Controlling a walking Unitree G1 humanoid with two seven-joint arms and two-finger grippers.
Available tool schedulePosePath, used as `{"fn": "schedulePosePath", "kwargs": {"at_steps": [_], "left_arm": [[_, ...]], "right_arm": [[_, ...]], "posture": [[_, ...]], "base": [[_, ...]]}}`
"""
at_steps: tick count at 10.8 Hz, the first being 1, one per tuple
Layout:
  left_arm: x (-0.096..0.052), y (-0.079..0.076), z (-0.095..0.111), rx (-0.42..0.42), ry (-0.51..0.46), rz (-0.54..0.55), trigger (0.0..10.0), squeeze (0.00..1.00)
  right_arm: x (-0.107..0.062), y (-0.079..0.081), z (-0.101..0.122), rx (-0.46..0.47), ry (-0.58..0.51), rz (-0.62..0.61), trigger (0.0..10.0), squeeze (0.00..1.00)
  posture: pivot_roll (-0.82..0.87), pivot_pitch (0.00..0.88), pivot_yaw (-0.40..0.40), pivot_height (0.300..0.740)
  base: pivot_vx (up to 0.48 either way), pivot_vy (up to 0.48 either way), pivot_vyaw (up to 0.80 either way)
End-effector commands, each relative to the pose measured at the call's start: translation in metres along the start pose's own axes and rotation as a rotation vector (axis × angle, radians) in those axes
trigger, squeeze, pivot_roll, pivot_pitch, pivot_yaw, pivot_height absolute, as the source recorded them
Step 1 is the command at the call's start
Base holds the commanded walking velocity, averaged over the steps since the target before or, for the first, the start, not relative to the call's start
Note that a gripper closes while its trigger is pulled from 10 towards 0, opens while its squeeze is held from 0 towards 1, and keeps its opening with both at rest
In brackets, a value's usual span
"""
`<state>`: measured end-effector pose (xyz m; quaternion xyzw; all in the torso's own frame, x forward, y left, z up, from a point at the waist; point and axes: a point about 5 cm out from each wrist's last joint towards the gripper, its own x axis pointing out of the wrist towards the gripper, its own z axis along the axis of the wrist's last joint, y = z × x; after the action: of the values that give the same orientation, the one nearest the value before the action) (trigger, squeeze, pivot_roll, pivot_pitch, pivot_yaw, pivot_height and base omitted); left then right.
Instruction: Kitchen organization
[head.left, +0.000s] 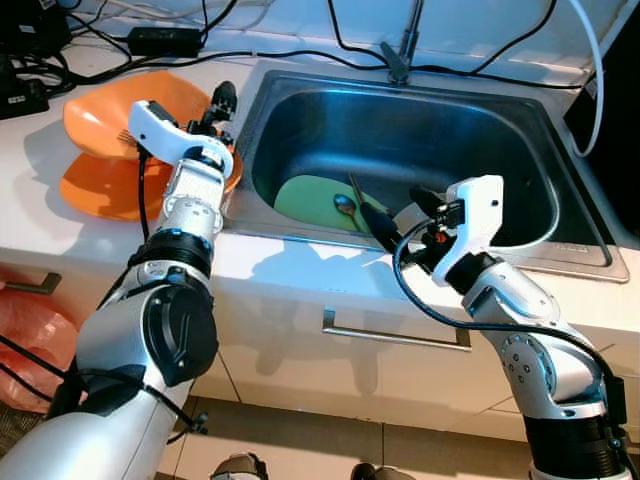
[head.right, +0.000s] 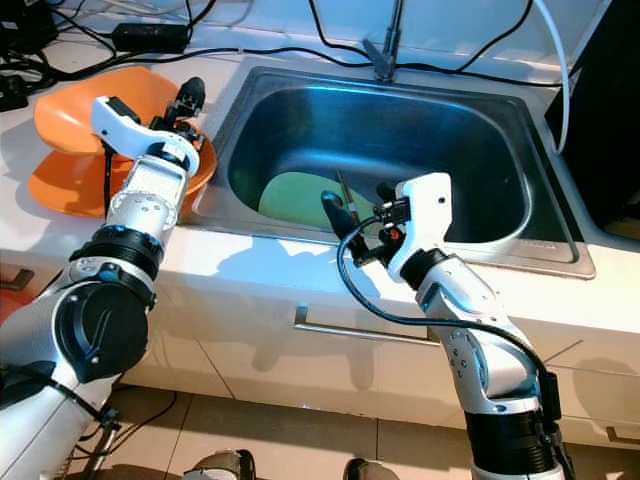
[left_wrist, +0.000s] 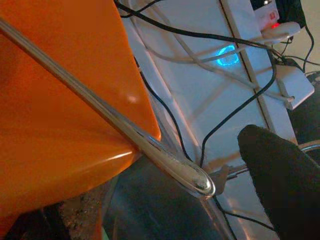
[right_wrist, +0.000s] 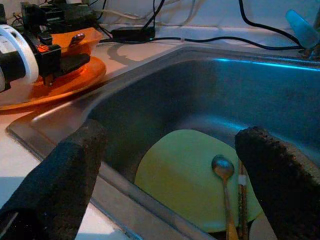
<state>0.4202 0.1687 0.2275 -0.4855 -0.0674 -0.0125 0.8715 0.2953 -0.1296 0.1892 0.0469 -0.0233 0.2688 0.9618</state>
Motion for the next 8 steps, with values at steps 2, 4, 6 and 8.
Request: {"fn": "schedulePosePath", "kwargs": {"at_steps": [2, 4, 6, 8], "left_arm": [[0.003, -0.01, 0.001, -0.027, -0.007, -0.008, 0.0, 0.0], [0.003, -0.011, -0.001, -0.053, -0.014, -0.016, 0.0, 0.0], [0.002, -0.012, -0.006, -0.093, -0.006, -0.029, 0.0, 0.0], [0.0, -0.011, -0.011, -0.093, 0.011, -0.033, 10.0, 0.0]], "right_arm": [[0.0, -0.004, 0.004, 0.003, -0.013, -0.016, 10.0, 0.73], [0.001, -0.007, 0.005, 0.001, -0.013, -0.02, 10.0, 0.73], [0.0, -0.005, 0.011, 0.007, -0.035, 0.053, 10.0, 0.71], [-0.003, -0.001, 0.019, 0.024, -0.053, 0.163, 10.0, 0.58]], "posture": [[-0.03, 0.118, -0.026, 0.74], [-0.02, 0.115, -0.029, 0.74], [-0.02, 0.111, -0.031, 0.74], [-0.01, 0.102, -0.031, 0.74]], "base": [[0.0, 0.0, 0.0], [0.0, 0.0, 0.0], [0.0, 0.0, 0.0], [0.0, 0.0, 0.0]]}}
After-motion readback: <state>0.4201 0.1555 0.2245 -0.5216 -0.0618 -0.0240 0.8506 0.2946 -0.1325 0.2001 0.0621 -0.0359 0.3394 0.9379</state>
